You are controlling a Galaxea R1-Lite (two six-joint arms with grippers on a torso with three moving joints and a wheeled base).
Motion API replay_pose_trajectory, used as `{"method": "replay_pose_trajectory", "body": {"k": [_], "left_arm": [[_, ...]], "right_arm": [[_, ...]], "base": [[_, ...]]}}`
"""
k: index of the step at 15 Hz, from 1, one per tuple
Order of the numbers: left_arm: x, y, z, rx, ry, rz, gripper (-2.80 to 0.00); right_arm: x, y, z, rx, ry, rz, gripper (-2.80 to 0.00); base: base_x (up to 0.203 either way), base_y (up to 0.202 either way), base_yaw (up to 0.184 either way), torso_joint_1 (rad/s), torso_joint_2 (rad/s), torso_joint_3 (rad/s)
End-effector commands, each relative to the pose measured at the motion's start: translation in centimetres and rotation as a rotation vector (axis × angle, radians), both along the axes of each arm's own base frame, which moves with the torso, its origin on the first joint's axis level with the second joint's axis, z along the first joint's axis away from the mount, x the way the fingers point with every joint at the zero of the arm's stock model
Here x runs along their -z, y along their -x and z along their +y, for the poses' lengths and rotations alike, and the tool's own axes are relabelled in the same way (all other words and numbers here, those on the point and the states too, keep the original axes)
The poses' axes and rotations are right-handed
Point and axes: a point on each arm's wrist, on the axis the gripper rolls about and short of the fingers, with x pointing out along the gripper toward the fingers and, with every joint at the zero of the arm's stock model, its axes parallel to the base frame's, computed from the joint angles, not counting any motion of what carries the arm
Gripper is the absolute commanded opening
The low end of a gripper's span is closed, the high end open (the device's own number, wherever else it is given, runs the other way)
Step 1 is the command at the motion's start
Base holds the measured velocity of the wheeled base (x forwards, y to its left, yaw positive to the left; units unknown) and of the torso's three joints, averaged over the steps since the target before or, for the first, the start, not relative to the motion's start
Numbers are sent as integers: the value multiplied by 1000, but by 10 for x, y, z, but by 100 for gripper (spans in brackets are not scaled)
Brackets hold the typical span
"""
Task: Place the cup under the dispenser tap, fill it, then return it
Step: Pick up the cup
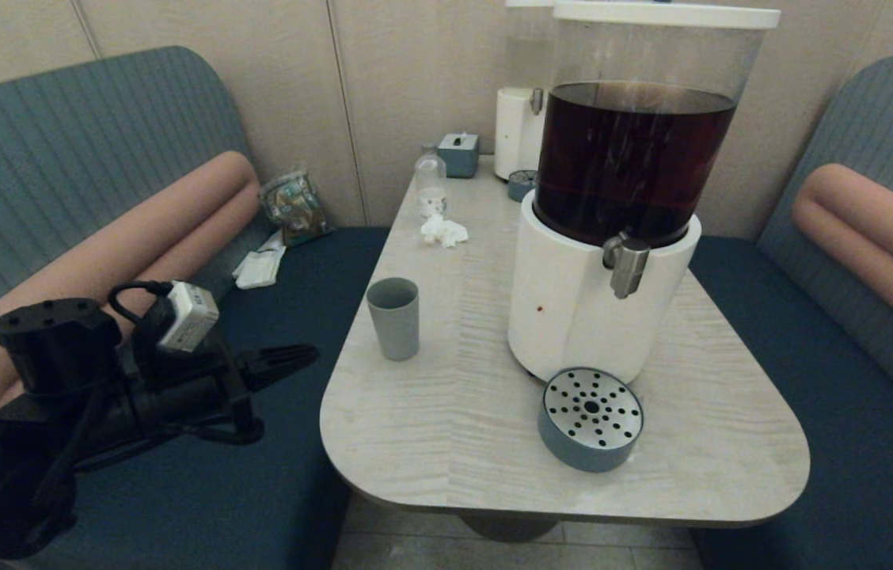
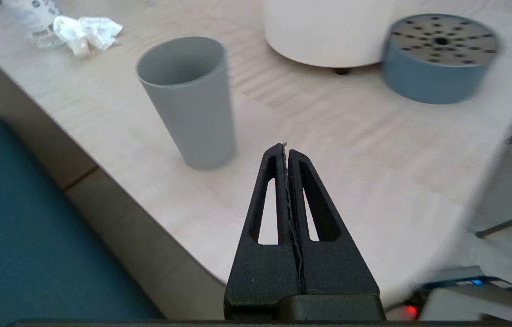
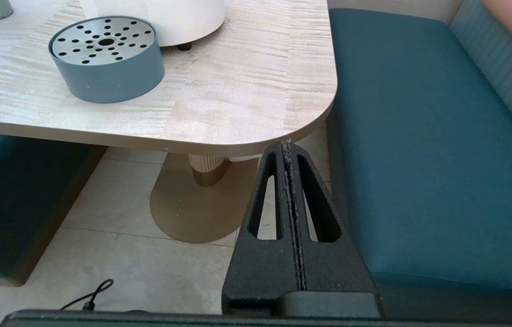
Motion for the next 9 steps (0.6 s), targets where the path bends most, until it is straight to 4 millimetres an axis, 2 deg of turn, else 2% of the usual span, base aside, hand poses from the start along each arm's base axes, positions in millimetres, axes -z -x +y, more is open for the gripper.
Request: {"method": "replay_pose_trajectory", "body": {"k": [1,5,9], "left_arm": [[23,-37,0,16,2,31,-280],[37,-71,1,20,4,15,-280],[45,-75,0,20,5,31,-280]], "right_arm": [[0,0,0,0,0,1,-280],[0,0,0,0,0,1,-280],[0,0,0,0,0,1,-280]], "base": [[0,0,0,0,0,0],[0,0,0,0,0,0],[0,0,0,0,0,0]]}}
